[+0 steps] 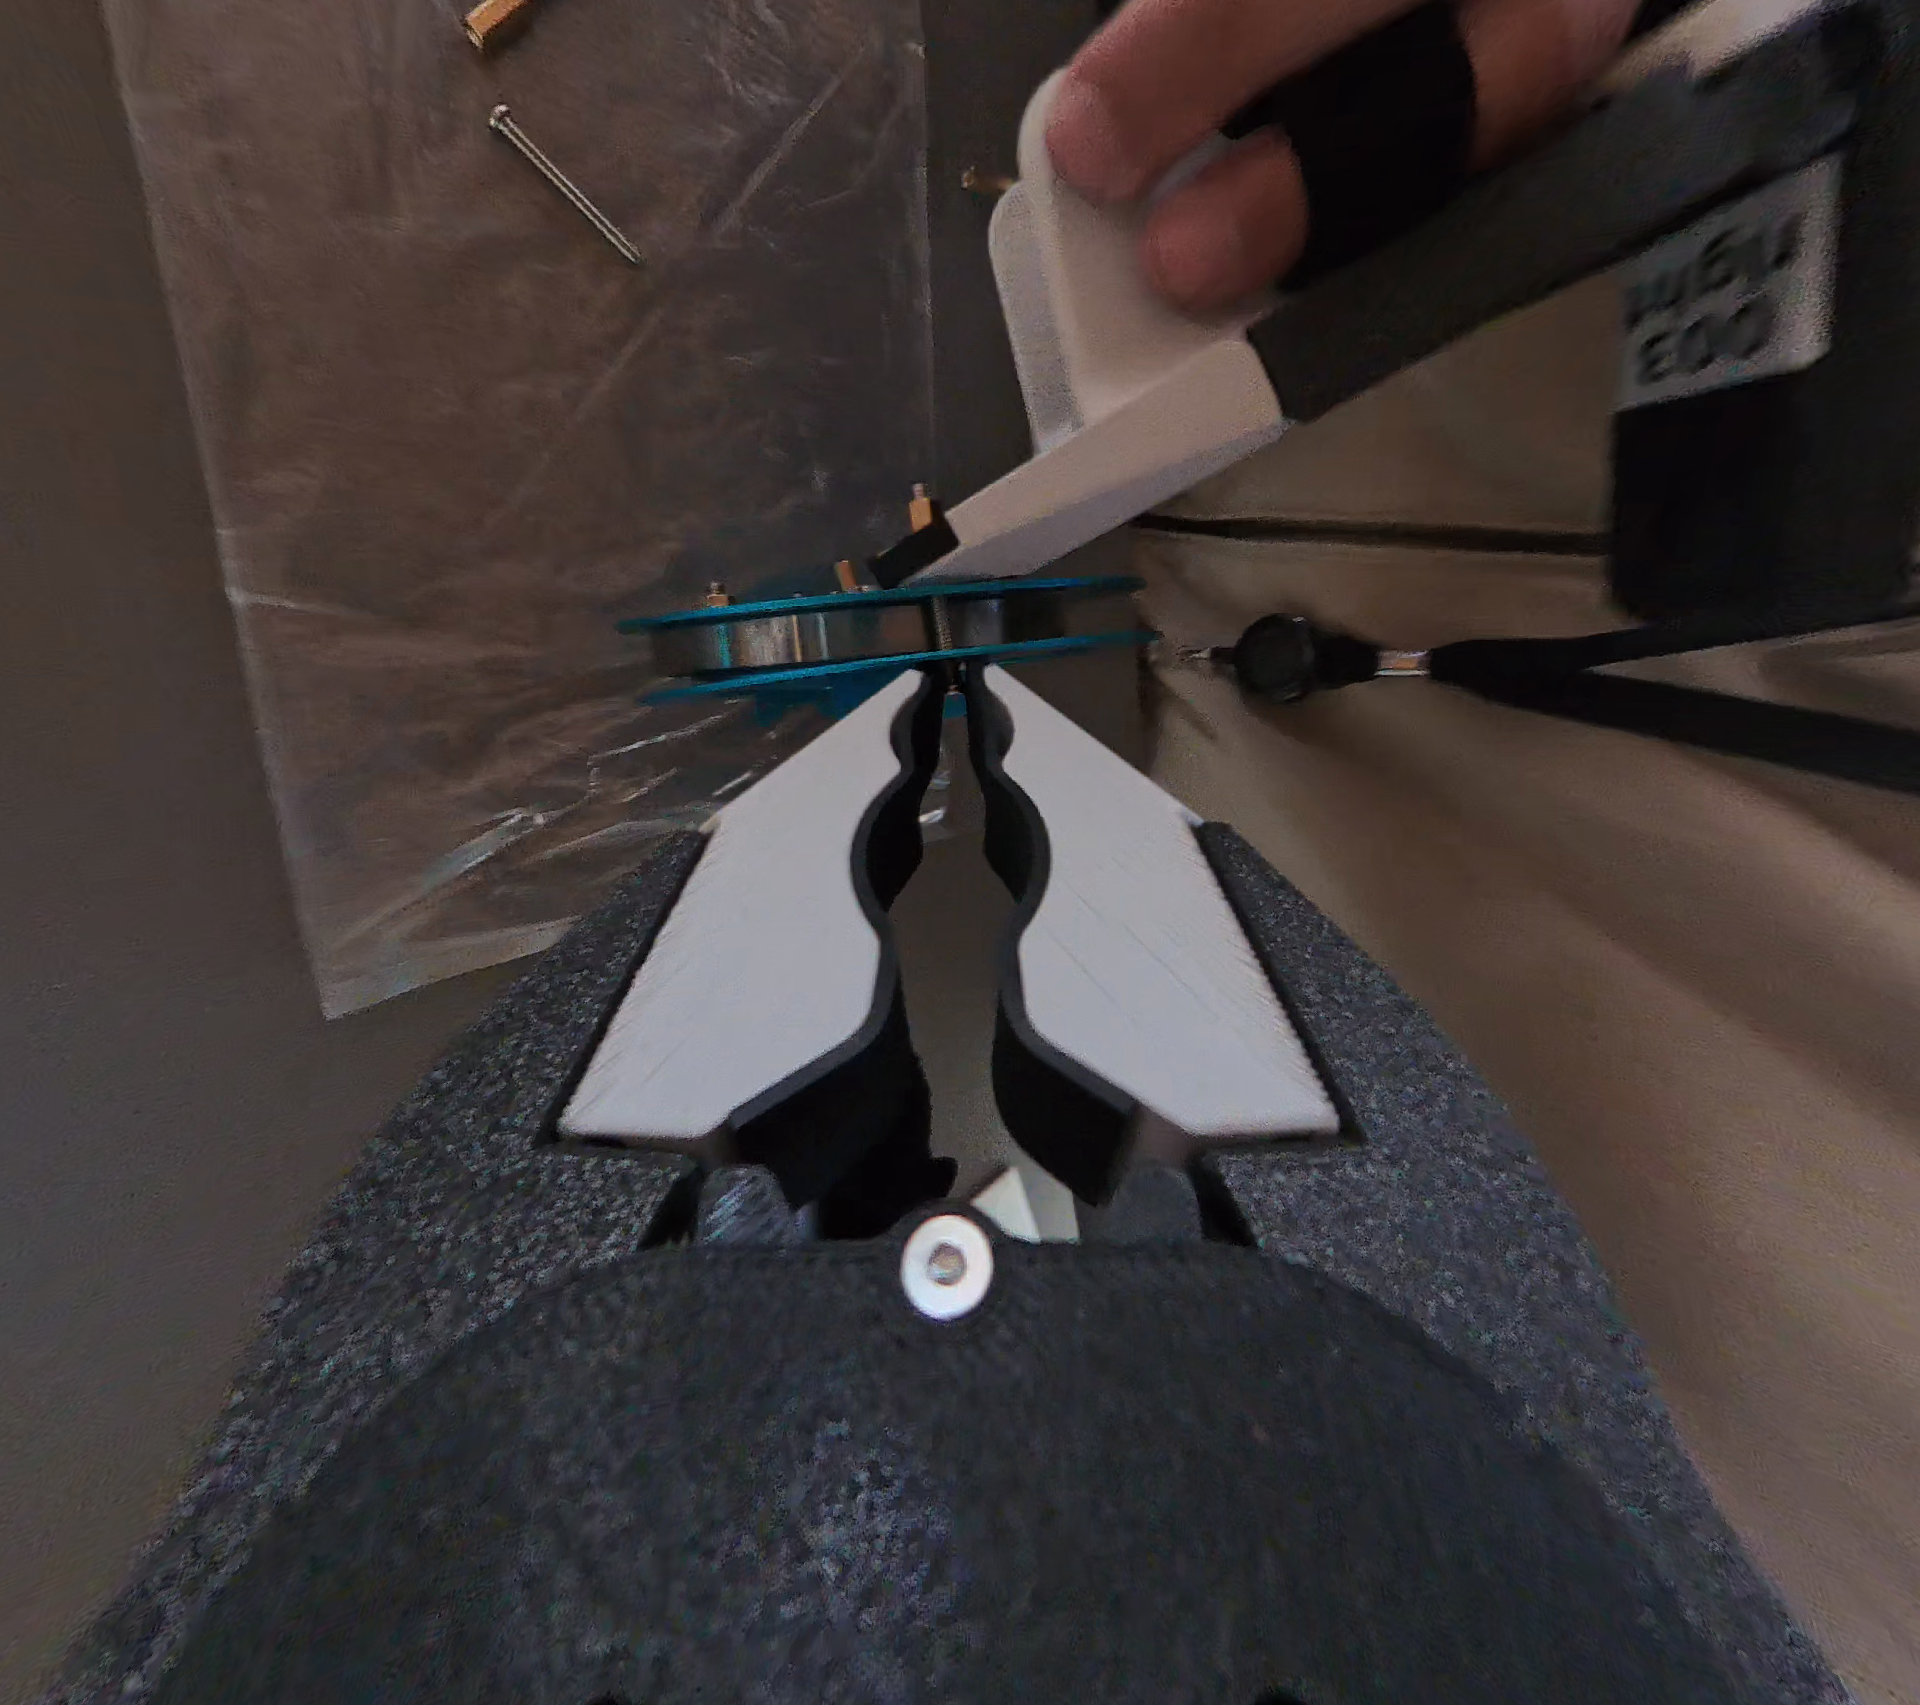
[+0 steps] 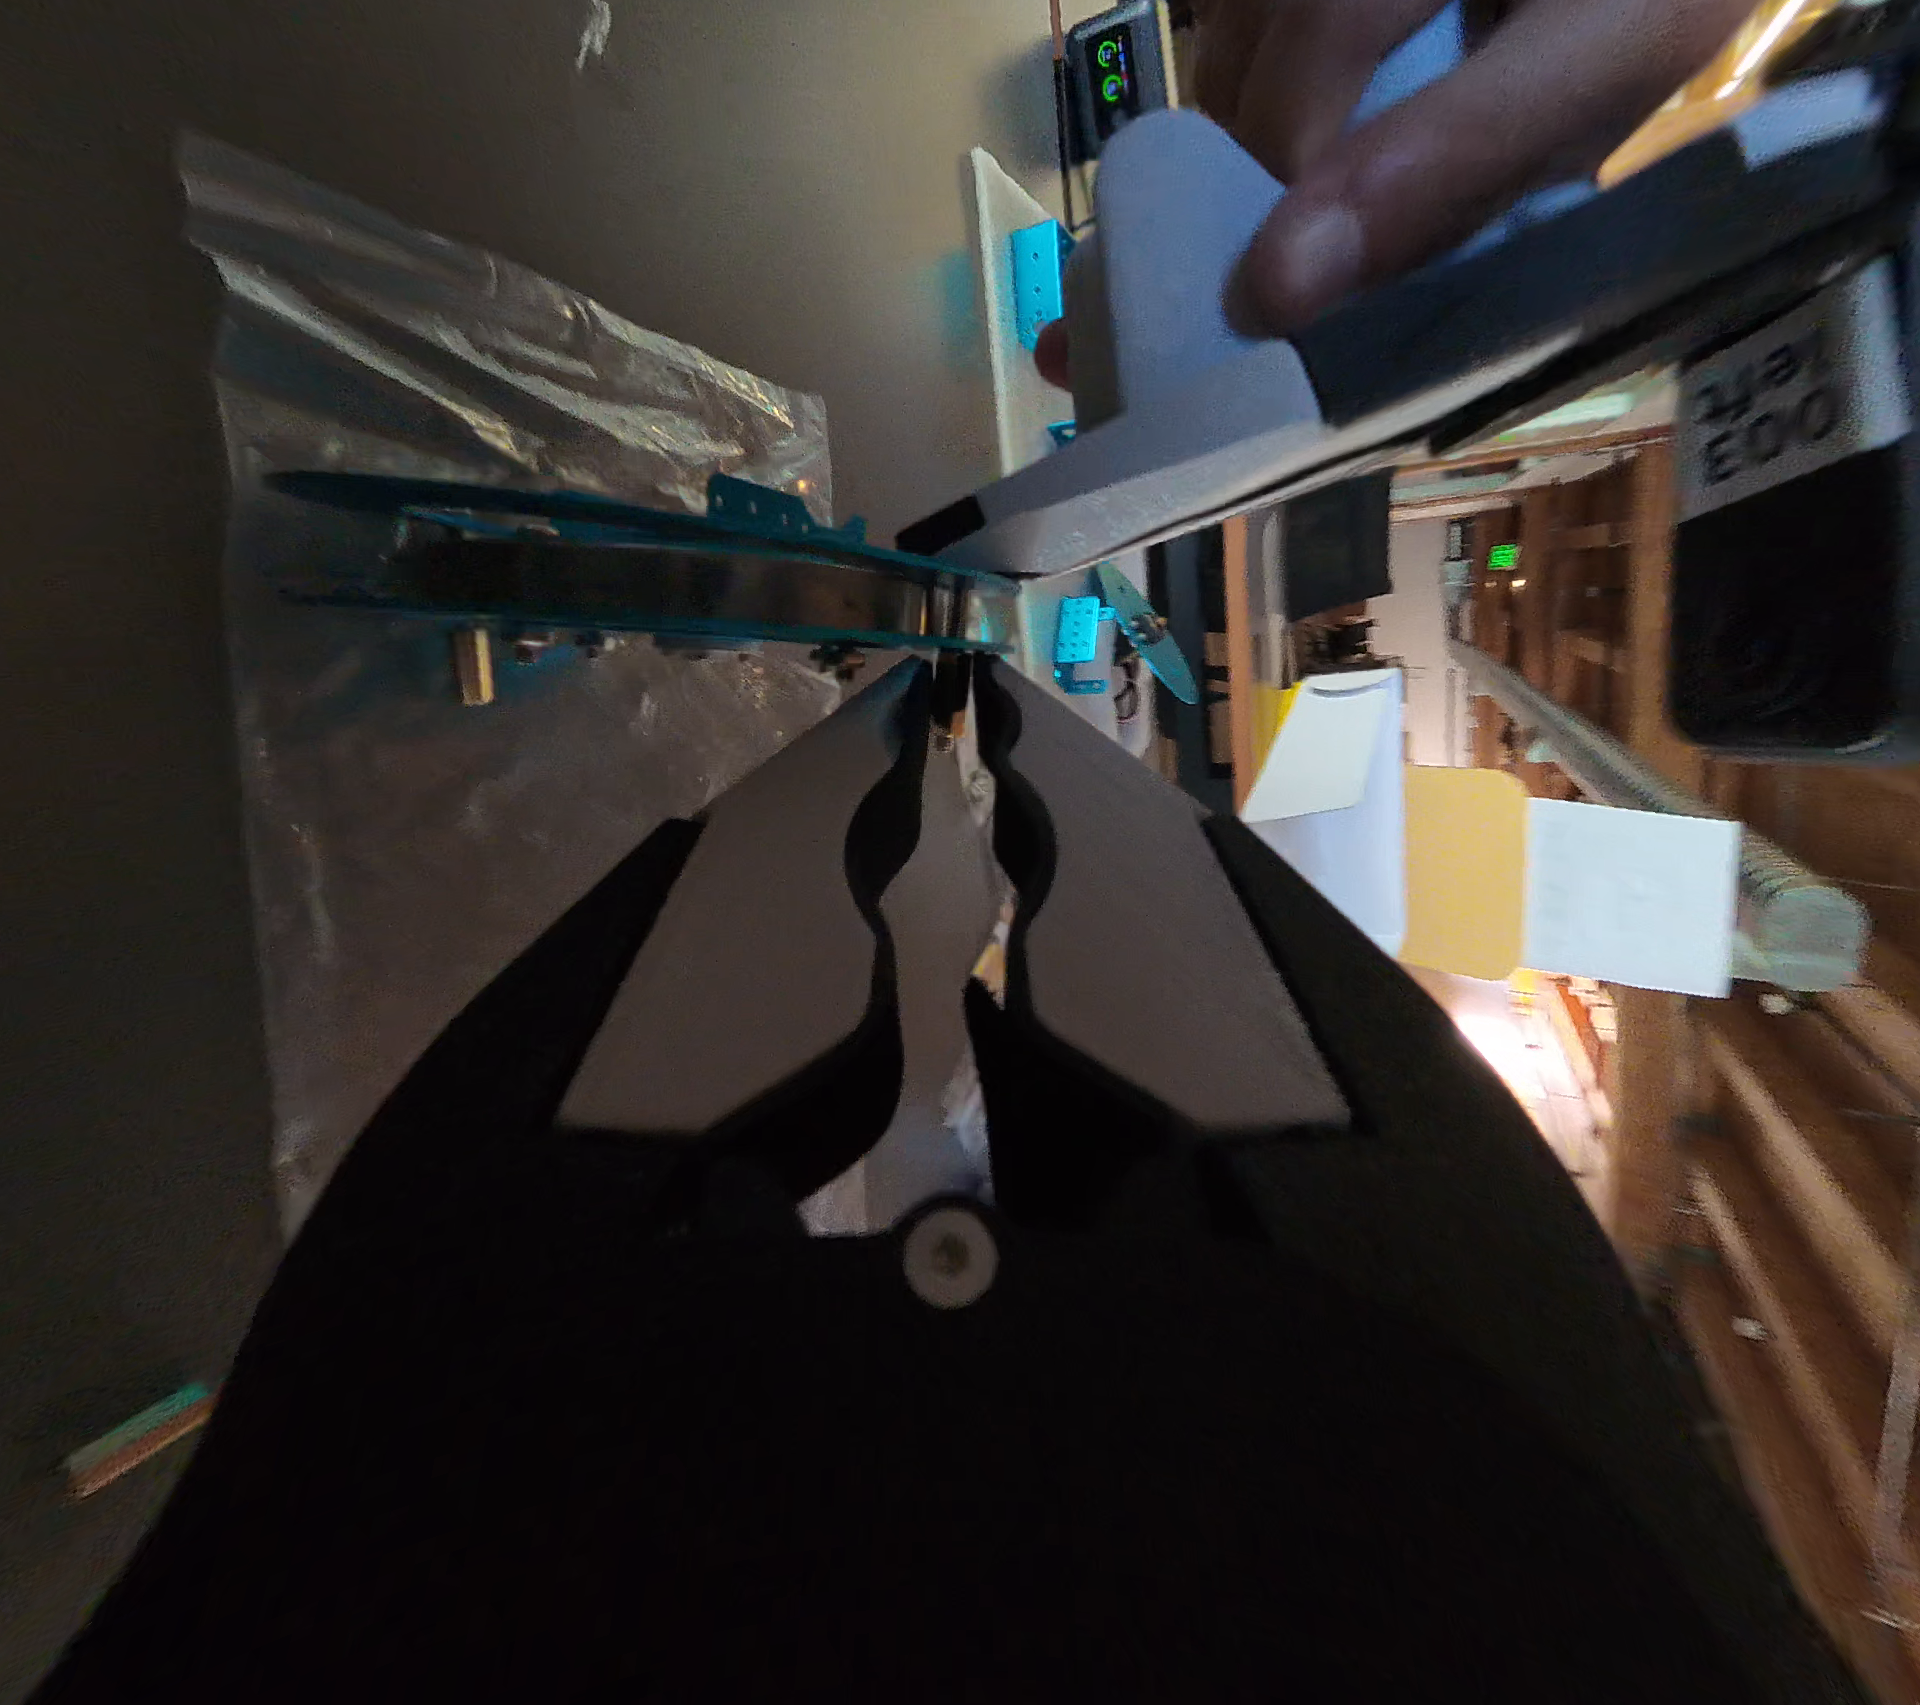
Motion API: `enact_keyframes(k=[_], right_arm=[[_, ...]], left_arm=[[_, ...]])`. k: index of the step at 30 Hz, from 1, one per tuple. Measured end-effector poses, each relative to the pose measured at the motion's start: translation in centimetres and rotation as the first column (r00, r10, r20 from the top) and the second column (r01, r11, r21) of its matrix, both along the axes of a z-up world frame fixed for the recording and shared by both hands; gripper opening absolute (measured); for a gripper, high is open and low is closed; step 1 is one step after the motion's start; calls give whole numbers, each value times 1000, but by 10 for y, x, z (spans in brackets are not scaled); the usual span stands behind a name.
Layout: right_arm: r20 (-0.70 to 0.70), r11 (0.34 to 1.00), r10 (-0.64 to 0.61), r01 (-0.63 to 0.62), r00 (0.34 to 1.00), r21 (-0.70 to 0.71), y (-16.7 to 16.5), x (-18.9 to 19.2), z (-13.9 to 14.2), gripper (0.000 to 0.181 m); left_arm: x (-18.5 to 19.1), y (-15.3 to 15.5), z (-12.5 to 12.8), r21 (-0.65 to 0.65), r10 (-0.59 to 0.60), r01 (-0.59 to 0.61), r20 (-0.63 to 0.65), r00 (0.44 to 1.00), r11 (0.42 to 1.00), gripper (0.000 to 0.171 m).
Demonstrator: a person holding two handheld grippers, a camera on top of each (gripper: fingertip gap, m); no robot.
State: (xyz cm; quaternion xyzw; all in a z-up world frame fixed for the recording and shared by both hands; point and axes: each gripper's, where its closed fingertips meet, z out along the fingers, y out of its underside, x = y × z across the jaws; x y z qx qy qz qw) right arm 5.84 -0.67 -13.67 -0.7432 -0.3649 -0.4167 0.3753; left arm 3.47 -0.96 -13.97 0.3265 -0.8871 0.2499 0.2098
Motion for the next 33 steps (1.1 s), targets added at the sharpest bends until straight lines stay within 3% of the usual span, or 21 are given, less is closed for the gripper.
enact_keyframes(k=[3,7,9,11,14,16,18,20,21,22,23,24,26,29,31,33], right_arm=[[118,1000,-16,16,993,5,1,5,-1,6],[119,999,-53,53,991,0,5,13,-2,5],[-32,998,-46,45,998,-35,5,10,-2,4],[-315,997,-39,15,948,-80,4,9,-4,3],[-718,979,-85,-77,690,-190,3,2,-6,4],[-869,951,-168,-156,465,-267,2,-3,-6,4],[-926,904,-295,-246,235,-350,0,-8,-6,4],[-885,828,-466,-355,-5,-434,-4,-13,-5,4],[-818,781,-555,-434,-151,-449,-7,-18,-1,4],[-712,738,-634,-509,-301,-442,-10,-21,2,3],[-565,695,-703,-584,-431,-420,-13,-24,5,3],[-455,662,-743,-639,-491,-391,-16,-27,4,3],[-388,641,-765,-672,-515,-371,-19,-30,3,3],[-536,677,-722,-608,-438,-415,-15,-27,3,4],[-687,724,-652,-533,-321,-438,-12,-23,1,5],[-835,790,-537,-419,-120,-448,-8,-15,-2,6]], left_arm=[[3,1,0,-52,34,-39,-86,996,998,3],[11,6,-5,15,3,-3,63,998,1000,3],[11,7,-6,98,-65,44,221,973,994,2],[14,9,-6,191,-123,49,401,908,980,2],[15,11,-6,326,-225,15,616,755,945,2],[17,13,-6,448,-343,-28,721,603,894,2],[17,13,-4,563,-479,-85,765,430,822,1],[20,12,1,662,-632,-177,749,199,728,2],[21,11,5,707,-715,-235,697,65,667,2],[20,8,8,719,-754,-280,657,-25,636,1],[18,5,7,707,-749,-291,660,-55,645,0],[16,3,3,691,-732,-287,678,-60,663,1],[15,2,4,681,-731,-307,677,-85,665,1],[18,6,4,649,-682,-289,731,-20,704,2],[20,8,3,617,-622,-241,780,63,749,2],[23,11,2,563,-532,-189,824,194,804,2]])
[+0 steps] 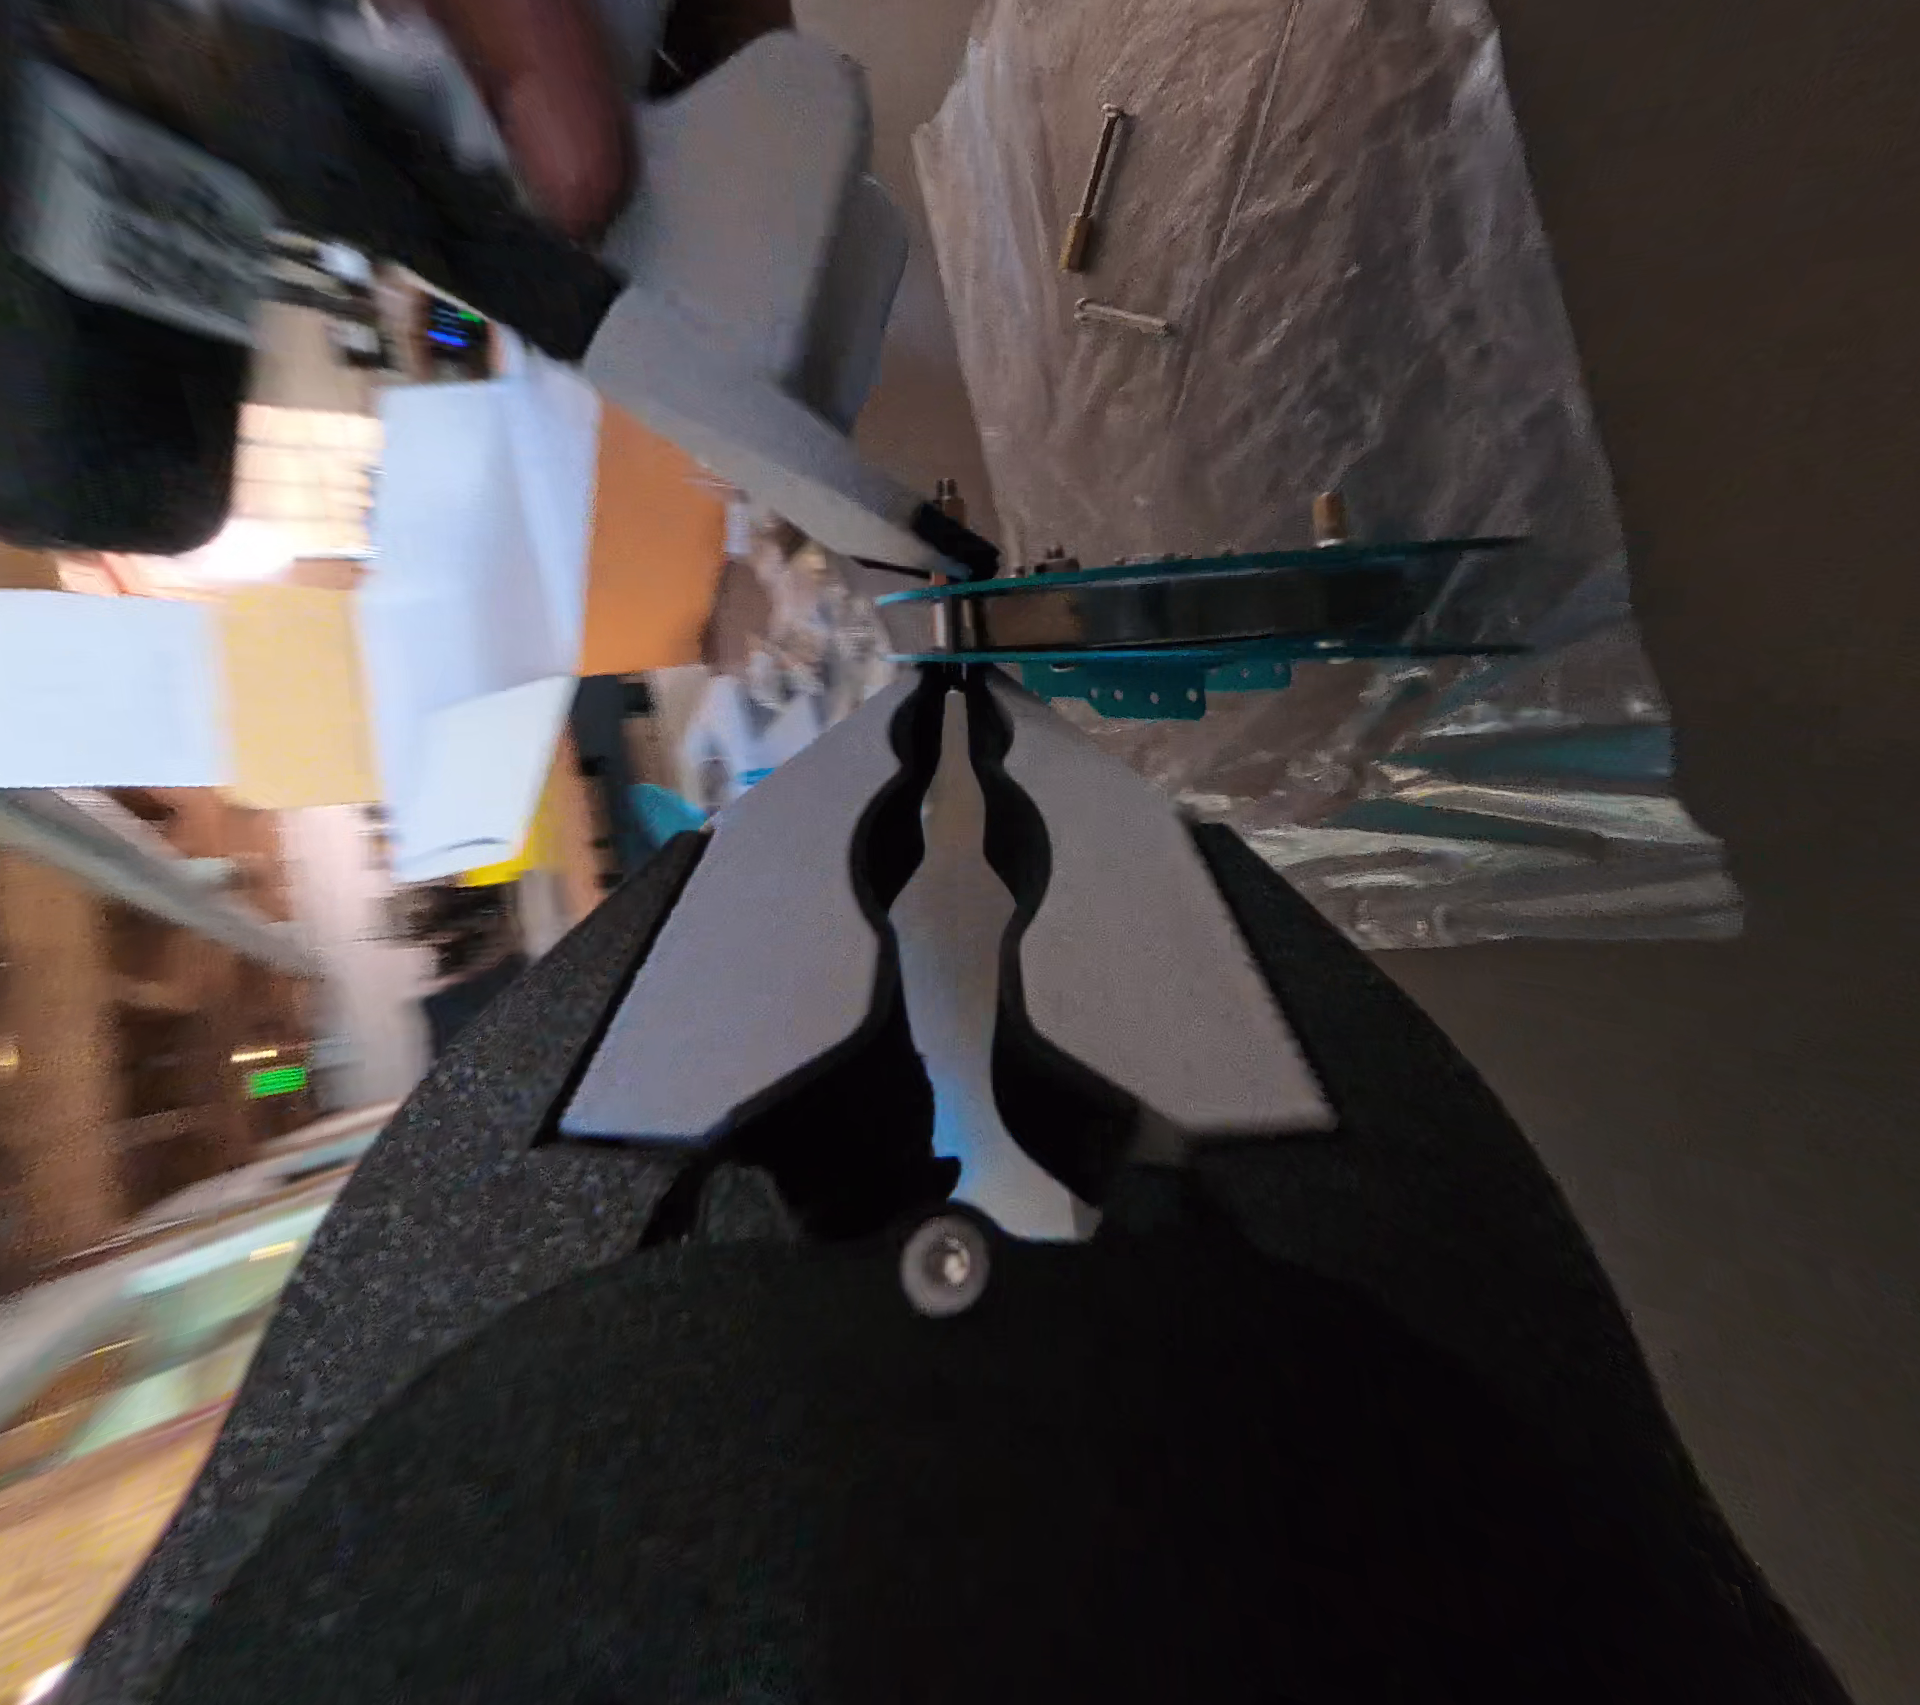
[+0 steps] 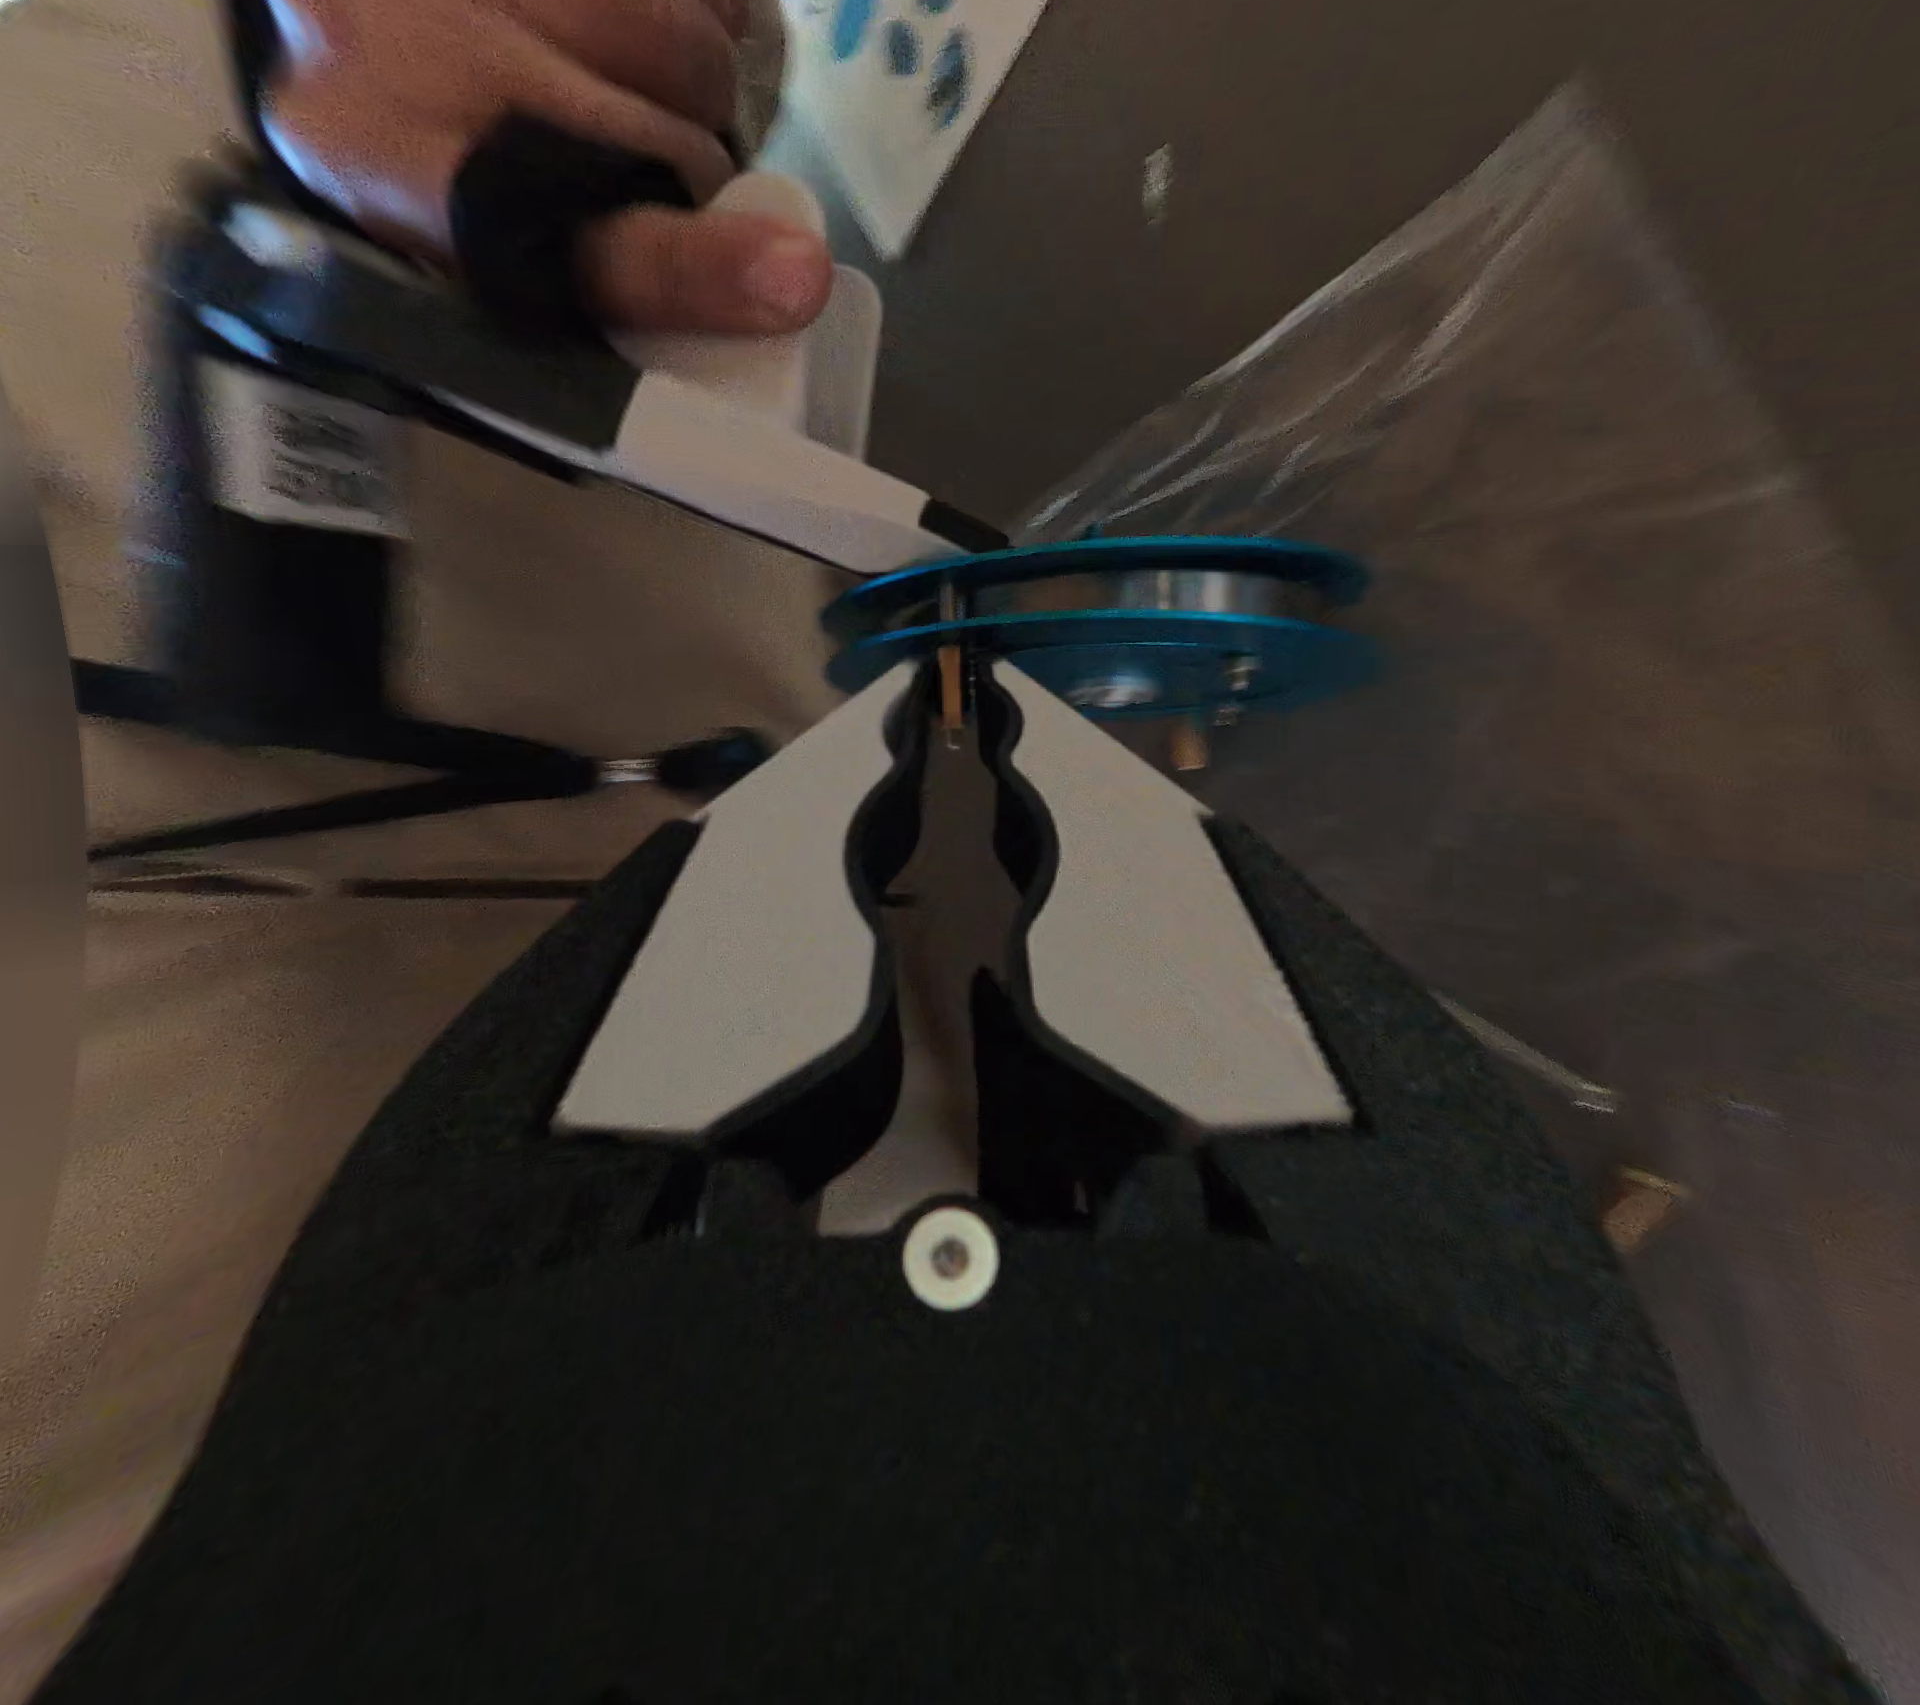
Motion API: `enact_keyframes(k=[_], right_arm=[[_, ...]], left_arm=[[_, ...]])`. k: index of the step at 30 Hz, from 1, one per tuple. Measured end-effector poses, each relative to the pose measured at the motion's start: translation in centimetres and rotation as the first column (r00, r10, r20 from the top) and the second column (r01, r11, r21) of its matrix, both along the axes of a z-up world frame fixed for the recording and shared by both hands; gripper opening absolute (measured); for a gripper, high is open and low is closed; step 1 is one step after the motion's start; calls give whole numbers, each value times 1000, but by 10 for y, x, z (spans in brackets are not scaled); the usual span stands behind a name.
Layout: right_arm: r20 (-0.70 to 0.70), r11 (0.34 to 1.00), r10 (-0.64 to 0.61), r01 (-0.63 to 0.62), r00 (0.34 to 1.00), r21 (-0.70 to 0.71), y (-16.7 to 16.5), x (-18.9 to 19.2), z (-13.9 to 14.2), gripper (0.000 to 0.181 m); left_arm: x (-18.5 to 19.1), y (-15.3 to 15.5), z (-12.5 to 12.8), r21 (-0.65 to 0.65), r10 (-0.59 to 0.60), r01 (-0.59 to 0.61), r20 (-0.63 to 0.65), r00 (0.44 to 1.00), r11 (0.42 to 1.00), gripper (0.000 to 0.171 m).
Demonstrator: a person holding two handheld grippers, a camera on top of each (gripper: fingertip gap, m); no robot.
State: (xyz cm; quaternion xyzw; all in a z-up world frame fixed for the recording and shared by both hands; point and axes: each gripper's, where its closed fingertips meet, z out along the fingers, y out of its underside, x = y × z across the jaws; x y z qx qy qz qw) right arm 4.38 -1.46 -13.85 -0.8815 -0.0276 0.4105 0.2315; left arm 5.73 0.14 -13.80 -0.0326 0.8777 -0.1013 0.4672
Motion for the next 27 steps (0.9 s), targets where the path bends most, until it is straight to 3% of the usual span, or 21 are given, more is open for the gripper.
enact_keyframes(k=[2,4,6,9,12,15,17,22,27], right_arm=[[336,986,-44,-14,941,168,6,16,-2,21],[649,943,-142,-96,748,317,9,31,-1,27],[812,898,-250,-187,528,399,9,35,3,30],[916,875,-330,-289,228,387,9,34,-2,32],[900,842,-426,-403,-88,359,13,39,2,22],[821,804,-494,-510,-287,305,15,34,2,11],[790,800,-499,-540,-355,262,15,32,1,12],[792,804,-484,-546,-371,236,14,27,-2,22],[730,806,-507,-552,-458,215,13,31,-1,24]], left_arm=[[4,4,-2,-96,26,-40,-142,989,995,2],[8,9,-5,-161,21,-67,-273,962,985,2],[8,9,-6,-245,-11,-99,-414,910,964,2],[5,9,-7,-320,-73,-153,-596,800,935,2],[-3,2,-6,-364,-144,-200,-728,670,910,2],[-6,-3,-5,-381,-169,-259,-791,588,887,2],[-8,-4,-5,-381,-171,-306,-825,538,873,2],[-13,-7,-4,-389,-209,-427,-888,408,817,2],[-9,-7,-3,-395,-241,-510,-908,342,764,2]])
